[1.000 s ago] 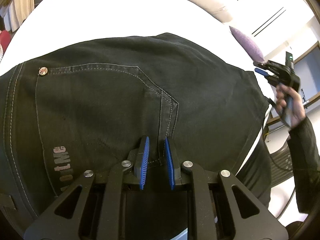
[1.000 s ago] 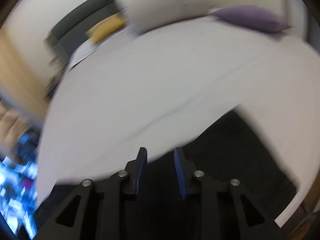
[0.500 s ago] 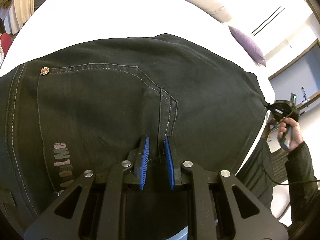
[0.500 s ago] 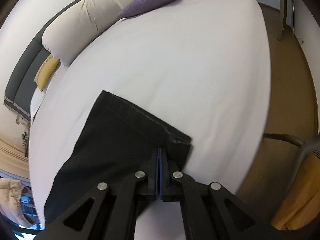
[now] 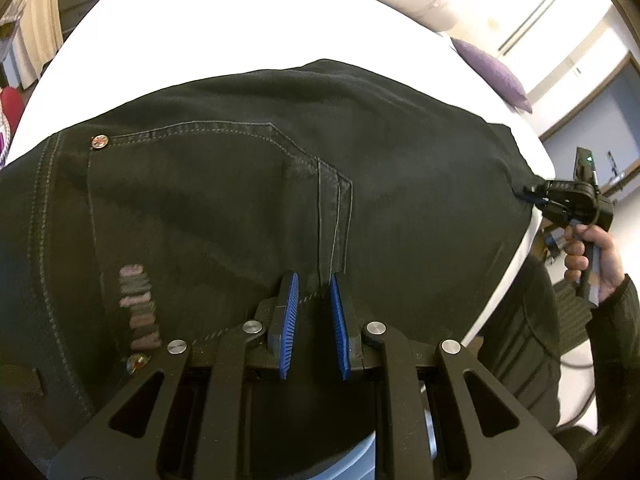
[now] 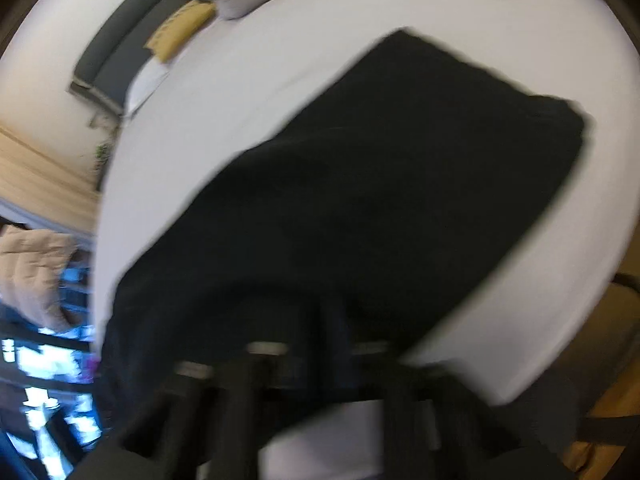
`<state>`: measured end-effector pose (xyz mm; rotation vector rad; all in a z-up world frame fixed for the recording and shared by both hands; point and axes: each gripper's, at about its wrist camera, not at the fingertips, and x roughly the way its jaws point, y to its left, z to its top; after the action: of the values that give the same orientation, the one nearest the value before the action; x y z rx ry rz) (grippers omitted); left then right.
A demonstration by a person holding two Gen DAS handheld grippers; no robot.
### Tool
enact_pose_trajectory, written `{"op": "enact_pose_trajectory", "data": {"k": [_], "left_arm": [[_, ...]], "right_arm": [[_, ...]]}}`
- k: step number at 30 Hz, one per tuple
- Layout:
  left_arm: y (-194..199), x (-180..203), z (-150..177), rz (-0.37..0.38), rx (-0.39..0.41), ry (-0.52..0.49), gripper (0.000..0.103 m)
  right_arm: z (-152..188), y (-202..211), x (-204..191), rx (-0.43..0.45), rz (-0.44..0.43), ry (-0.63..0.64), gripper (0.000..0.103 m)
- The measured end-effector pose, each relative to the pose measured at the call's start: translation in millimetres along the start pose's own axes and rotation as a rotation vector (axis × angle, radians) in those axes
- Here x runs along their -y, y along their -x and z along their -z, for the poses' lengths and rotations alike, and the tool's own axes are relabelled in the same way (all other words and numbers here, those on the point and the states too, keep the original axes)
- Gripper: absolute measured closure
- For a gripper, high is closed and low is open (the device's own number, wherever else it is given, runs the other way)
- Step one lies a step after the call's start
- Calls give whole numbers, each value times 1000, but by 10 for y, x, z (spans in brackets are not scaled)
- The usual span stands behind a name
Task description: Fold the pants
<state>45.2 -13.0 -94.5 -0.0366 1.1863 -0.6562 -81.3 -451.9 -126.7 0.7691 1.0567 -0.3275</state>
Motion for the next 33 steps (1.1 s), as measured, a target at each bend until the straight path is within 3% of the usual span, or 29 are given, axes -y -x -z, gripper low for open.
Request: {"op": "enact_pose_trajectory", "data": {"k": [3,4,5,7,9,10,15,20,28,33], "left_arm": [[64,-30,90,14,8,3,87],[78,-52,120,19,11,8,87],[91,-68,144,26,15,18,87],[105,-93,177,37,19,35,87],[109,-96,198,36,22,35,87],[109,-88,199,33,21,35,87],[106,-100,157,29,18,34,87],[113,-110,152,31,19,35,87],[112,-128,165,32,20,37,87],[111,-116,159,29,17,35,87]], "right_arm": [[3,175,145,26,78,-16,103],[-23,264,96,40,132,-7,89],[24,369,17,57,156,-8,64],[108,513,19,64,-5,-55,46],[284,555,-29,32,-216,-130,46],[340,489,-122,5,-276,-142,46],[658,45,-490,-141,-442,-216,46],[769,-65,-523,-193,-474,-258,46],[935,-130,-442,-199,-535,-331,46],[899,60,-414,-173,-478,-314,49]]}}
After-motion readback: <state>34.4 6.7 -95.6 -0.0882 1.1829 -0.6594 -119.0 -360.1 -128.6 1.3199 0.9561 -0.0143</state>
